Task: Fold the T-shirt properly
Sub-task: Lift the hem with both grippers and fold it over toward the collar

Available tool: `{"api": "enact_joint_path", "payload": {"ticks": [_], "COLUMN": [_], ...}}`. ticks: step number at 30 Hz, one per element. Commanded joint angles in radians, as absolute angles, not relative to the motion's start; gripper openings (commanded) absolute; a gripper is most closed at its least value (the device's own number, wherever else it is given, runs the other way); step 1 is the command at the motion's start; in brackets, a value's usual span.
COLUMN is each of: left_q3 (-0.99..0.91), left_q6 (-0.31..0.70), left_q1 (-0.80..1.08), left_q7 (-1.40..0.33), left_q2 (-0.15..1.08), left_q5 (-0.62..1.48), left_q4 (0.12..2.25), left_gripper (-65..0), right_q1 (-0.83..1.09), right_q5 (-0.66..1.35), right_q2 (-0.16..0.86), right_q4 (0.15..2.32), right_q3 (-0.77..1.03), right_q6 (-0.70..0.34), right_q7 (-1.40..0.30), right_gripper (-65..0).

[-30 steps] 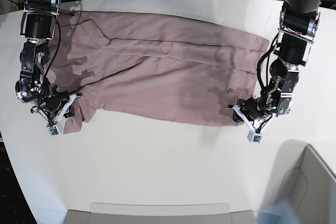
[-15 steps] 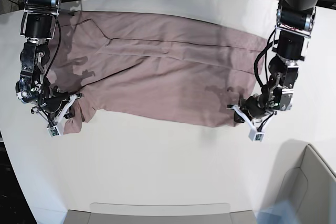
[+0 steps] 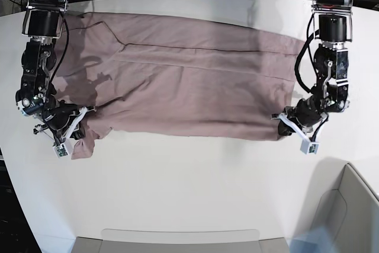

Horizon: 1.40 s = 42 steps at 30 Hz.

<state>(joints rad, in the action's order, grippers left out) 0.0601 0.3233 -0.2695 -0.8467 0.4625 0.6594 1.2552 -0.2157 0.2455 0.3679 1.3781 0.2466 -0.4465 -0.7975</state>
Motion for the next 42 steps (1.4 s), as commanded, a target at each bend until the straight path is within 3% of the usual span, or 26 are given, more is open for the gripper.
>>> {"api": "enact_joint_path", "payload": {"ticks": [1,10,21,32,42], "left_q3": [0.024,-0.053,-0.056,-0.116,-0.14], "left_q6": [0.326,0.329,0.328,0.328,0.329], "left_q1": [-0.282,-0.17,-0.013,0.142,0.246], "left_q7": [-0.843,-0.949,-0.949,-0.949,-0.949], "left_q2": [0.479,0.499,0.556,0.565,0.564], "left_q5": [0.667,0.667,0.667,0.665,0.667], "left_q4": [1.293,1.449,1.59,1.733,1.756], "left_gripper": [-65.0,-65.0,-65.0,-65.0,-65.0], "right_q1": [-0.231,-0.108,0.025,0.211,0.4], "right_q5": [0.255,0.255,0.255,0.26,0.496], "right_q2": [0.383,0.378,0.348,0.344,0.352], "right_q4": [1.415,1.601,1.825,1.971,1.992], "right_q3": [0.254,0.291,0.383,0.441,0.572], "right_q6": [-0.449,-0.449,-0.449,-0.449,-0.45], "right_q7": [-0.777,-0.901,-1.021,-1.036,-1.036], "right_gripper": [-65.0,-65.0,-65.0,-65.0,-65.0]}}
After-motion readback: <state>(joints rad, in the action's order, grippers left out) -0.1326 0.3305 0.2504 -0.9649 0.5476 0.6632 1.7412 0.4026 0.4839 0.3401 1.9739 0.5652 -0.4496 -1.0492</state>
